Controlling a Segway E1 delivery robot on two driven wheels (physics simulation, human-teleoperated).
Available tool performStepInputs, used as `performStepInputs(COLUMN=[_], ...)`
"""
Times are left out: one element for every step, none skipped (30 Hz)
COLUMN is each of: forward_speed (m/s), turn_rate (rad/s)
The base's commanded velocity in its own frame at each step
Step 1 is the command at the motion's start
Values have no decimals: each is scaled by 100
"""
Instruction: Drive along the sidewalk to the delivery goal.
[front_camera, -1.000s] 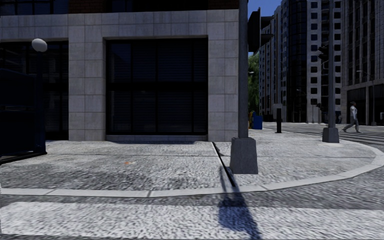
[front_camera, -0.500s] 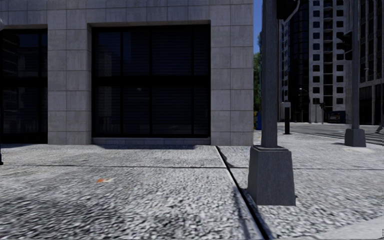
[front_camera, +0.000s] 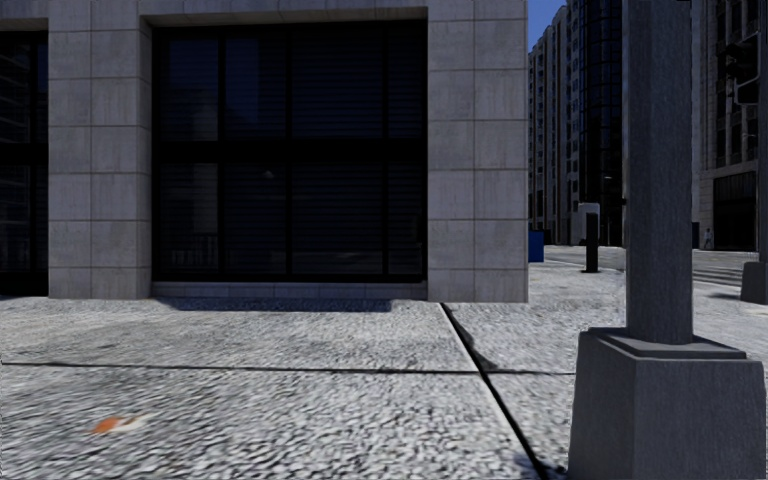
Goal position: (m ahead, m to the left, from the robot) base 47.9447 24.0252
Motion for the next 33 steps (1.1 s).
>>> performStepInputs(forward_speed=[153, 153, 153, 153, 153, 153, 153, 153, 153, 153, 153, 153, 153, 153, 153, 153, 153, 153, 153, 153, 153, 153, 153, 153, 153, 153, 153, 153, 153, 153, 153, 153, 153], turn_rate=[0, 0, 0, 0, 0, 0, 0, 0, 0, 0, 0, 0, 0, 0, 0, 0, 0, 0, 0, 0, -9, -9, -34, -51, -57, -59, -59, -68, -78, -81, -82, -82, -82])
